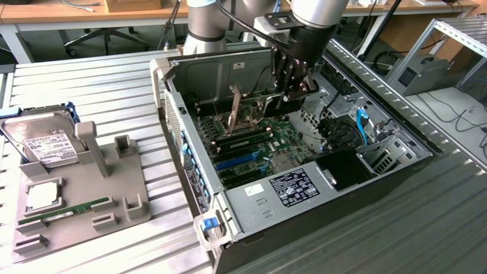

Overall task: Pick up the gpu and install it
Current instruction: 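Insert the gpu into the slot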

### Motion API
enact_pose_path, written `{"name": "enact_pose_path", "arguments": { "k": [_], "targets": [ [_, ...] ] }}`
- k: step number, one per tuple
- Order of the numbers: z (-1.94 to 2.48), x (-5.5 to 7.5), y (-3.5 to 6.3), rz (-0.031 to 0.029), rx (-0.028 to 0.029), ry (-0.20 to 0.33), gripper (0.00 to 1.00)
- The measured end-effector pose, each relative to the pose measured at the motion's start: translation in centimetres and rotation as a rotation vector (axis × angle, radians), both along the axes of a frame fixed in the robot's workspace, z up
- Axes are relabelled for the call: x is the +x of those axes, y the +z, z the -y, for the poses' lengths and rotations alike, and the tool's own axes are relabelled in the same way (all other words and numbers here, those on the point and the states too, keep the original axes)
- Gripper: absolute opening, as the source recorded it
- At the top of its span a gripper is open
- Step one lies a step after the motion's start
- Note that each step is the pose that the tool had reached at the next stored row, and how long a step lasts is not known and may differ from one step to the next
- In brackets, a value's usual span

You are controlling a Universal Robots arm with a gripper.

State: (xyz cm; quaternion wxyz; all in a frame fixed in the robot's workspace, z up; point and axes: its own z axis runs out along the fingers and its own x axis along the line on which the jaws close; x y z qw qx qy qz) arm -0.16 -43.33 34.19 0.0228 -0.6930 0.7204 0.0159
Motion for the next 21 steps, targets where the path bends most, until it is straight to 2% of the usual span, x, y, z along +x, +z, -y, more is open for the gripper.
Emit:
{"name": "enact_pose_path", "arguments": {
  "k": [21],
  "targets": [
    [0.0, 0.0, -0.63, -0.0001, -0.0003, 0.0, 0.27]
  ]
}}
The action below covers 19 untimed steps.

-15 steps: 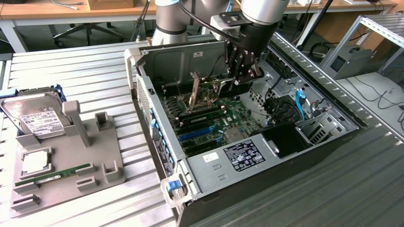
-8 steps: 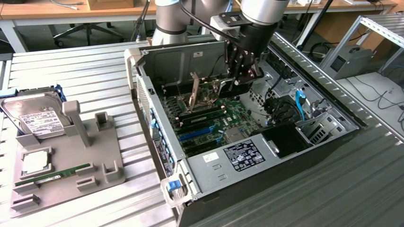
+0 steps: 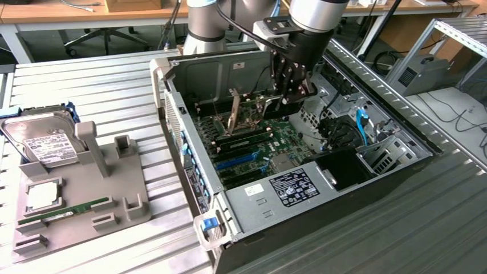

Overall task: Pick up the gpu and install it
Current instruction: 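Insert the gpu into the slot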

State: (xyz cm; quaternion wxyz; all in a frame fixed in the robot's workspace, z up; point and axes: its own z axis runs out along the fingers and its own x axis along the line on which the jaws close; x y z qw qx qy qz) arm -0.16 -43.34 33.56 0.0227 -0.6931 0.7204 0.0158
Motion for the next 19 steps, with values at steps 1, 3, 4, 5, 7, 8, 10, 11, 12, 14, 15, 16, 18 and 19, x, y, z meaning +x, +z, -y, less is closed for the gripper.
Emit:
{"name": "enact_pose_path", "arguments": {
  "k": [1, 3, 4, 5, 7, 8, 10, 11, 12, 14, 15, 16, 18, 19],
  "targets": [
    [0.0, 0.0, 0.0, 0.0, -0.0001, 0.0, 0.27],
    [0.0, 0.0, -0.02, 0.0001, 0.0001, 0.0, 0.27],
    [0.0, 0.0, -0.02, 0.0001, 0.0002, 0.0, 0.27],
    [0.0, 0.0, -0.02, 0.0, 0.0001, 0.0, 0.27],
    [0.0, 0.0, -0.1, 0.0002, 0.0005, 0.0, 0.27],
    [0.0, 0.0, -0.14, 0.0002, 0.0005, 0.0, 0.27],
    [0.0, 0.0, -0.24, 0.0001, 0.0002, 0.0, 0.27],
    [0.0, 0.0, -0.29, 0.0, 0.0002, 0.0, 0.27],
    [0.0, 0.0, -0.33, 0.0, 0.0001, 0.0, 0.27],
    [0.0, 0.0, -0.33, -0.0001, -0.0001, 0.0, 0.27],
    [0.0, 0.0, -0.38, 0.0001, 0.0002, 0.0, 0.27],
    [0.0, 0.0, -0.41, 0.0001, 0.0003, 0.0, 0.27],
    [0.0, 0.0, -0.5, 0.0001, 0.0002, 0.0, 0.27],
    [0.0, 0.0, -0.54, 0.0, 0.0002, 0.0, 0.27]
  ]
}}
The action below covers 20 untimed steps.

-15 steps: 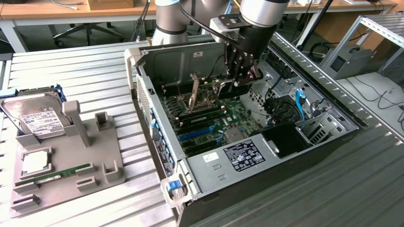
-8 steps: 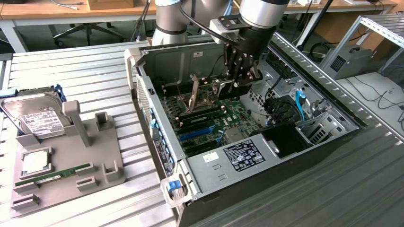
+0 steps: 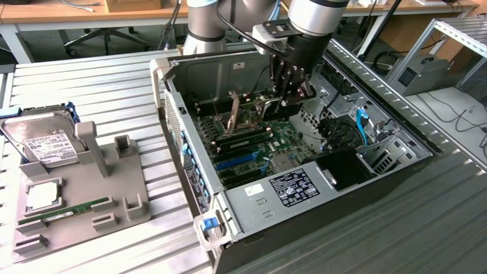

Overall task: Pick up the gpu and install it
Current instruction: 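Insert the gpu into the slot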

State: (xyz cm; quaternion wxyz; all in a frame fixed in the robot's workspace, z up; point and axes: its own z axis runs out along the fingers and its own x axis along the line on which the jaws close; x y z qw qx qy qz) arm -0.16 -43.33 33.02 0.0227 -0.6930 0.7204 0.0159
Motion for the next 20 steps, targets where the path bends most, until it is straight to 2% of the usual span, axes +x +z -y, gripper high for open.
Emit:
{"name": "enact_pose_path", "arguments": {
  "k": [20],
  "targets": [
    [0.0, 0.0, -0.77, 0.0, 0.0, 0.0, 0.27]
  ]
}}
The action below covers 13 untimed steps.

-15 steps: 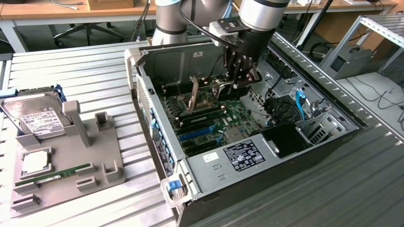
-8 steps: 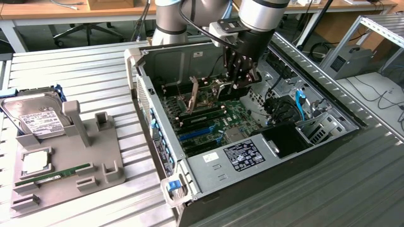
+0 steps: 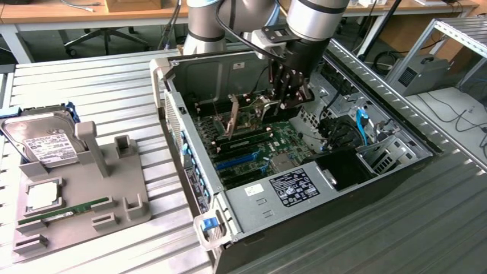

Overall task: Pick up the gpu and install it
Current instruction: 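Insert the gpu into the slot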

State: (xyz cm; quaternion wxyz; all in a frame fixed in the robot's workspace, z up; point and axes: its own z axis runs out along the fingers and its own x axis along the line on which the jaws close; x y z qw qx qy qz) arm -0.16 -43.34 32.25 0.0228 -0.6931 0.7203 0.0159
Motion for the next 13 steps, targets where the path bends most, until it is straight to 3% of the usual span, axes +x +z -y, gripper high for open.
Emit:
{"name": "enact_pose_path", "arguments": {
  "k": [8, 13],
  "targets": [
    [0.01, 0.0, -0.38, 0.0, -0.0001, 0.0, 0.27],
    [0.38, 0.0, -0.38, 0.0, -0.0001, 0.0, 0.27]
  ]
}}
